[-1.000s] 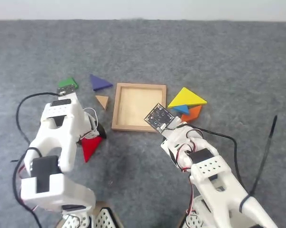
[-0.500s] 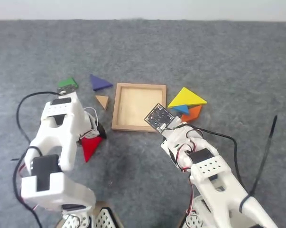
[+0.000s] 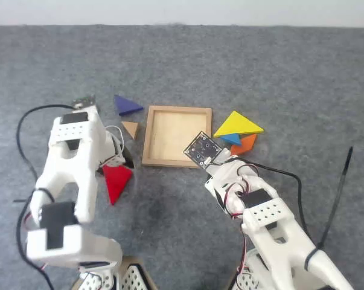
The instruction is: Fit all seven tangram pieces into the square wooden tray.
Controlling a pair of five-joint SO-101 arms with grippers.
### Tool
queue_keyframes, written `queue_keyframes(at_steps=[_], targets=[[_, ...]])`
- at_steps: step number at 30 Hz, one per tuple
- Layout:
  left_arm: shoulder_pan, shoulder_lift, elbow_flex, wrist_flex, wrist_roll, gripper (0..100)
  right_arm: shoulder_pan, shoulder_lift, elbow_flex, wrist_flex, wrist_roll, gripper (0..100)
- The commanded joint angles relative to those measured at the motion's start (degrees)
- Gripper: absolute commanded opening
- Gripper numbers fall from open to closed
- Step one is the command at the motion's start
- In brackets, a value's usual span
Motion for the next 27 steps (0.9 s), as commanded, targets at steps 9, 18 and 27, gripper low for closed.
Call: queue_keyframes(at_steps=[9,18,27], targets=[[0.5,-1.2,7.6,-10.5,1.0,26,-0.2,-0.5,-0.3,-0.4,-0.2,0.9],[0.9,6.4,5.6,-10.9,2.7,26,-0.2,-0.5,-0.3,-0.4,-0.2,0.9],[2.9,7.6,5.3,-8.0,0.9,26,-0.2,-0.5,-0.3,-0.4,-0.2,0.9]])
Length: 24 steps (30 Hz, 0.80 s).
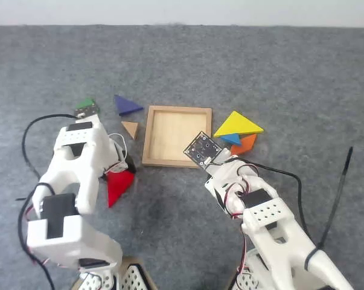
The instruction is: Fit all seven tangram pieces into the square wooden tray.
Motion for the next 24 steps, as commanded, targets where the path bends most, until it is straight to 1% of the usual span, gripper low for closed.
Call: queue_keyframes(at_steps=[1,4,7,11,16,20,24], targets=[[3.0,0.6,-0.2,2.0,-2.5,26,-0.2,-0.5,-0.3,-0.4,-0.2,0.9],[2.7,-2.9,0.9,2.6,-4.9,26,-0.2,-0.5,-0.3,-0.4,-0.2,0.9],[0.7,-8.3,3.1,2.8,-6.7,27,-0.1,-0.5,-0.3,-0.4,-0.2,0.9],[0.6,-12.0,8.0,1.4,-10.2,33,-0.1,-0.5,-0.3,-0.4,-0.2,0.9],[2.0,-7.6,8.3,0.4,-12.1,34,-0.1,-0.5,-0.3,-0.4,-0.2,0.9],[1.6,-1.8,3.8,0.7,-12.0,34,-0.1,-0.5,-0.3,-0.4,-0.3,0.9],[1.6,1.0,1.2,2.0,-11.9,28,-0.1,-0.5,-0.3,-0.4,-0.3,0.9]])
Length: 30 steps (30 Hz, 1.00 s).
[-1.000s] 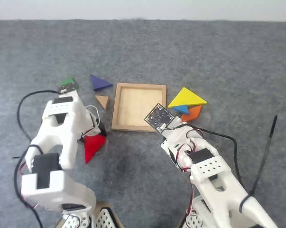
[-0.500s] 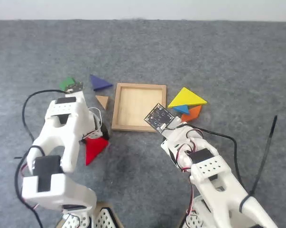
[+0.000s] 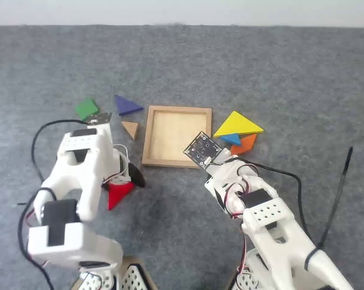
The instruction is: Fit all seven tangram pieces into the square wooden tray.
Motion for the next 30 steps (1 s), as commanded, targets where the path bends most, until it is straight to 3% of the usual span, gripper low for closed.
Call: queue_keyframes(at_steps=[1,11,16,21,30], targets=[[0.3,3.3,-3.4,0.5,-0.5,27,-0.2,-0.5,-0.3,-0.4,-0.3,0.9],[-0.4,1.9,-3.6,0.4,-0.5,26,-0.2,-0.5,-0.3,-0.4,-0.3,0.9],[-2.6,-8.9,1.7,-2.5,-0.5,26,-0.2,-0.5,-0.3,-0.4,-0.3,0.9],[0.1,-21.5,9.0,-4.7,1.0,26,-0.2,-0.5,-0.3,-0.4,-0.3,0.9],[1.6,-39.7,3.9,9.1,1.6,26,-0.3,-0.5,-0.3,-0.4,-0.2,0.9]])
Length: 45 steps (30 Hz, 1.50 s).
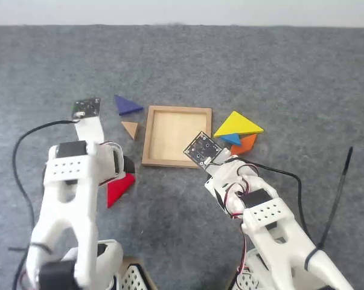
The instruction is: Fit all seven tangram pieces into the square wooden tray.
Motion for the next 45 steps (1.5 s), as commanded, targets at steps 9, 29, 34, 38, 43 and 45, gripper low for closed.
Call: queue_keyframes(at_steps=[9,29,34,38,43,45], targets=[[-0.1,-6.2,-5.6,4.3,-1.0,26,-0.2,-0.5,-0.3,-0.4,-0.4,0.8],[0.0,-5.1,-0.7,-4.2,-67.5,26,-0.3,-0.5,-0.4,-0.4,-0.4,0.8],[0.3,-4.4,3.1,-16.9,-77.5,26,-0.3,-0.5,-0.4,-0.4,-0.4,0.8],[1.5,2.7,4.0,-18.7,-81.1,26,-0.3,-0.5,-0.4,-0.5,-0.4,0.8],[5.8,11.6,0.5,-18.0,-76.1,29,-0.3,-0.5,-0.4,-0.7,-0.4,0.8],[7.4,14.2,-2.3,-15.7,-74.3,33,-0.3,-0.5,-0.4,-0.7,-0.4,0.8]])
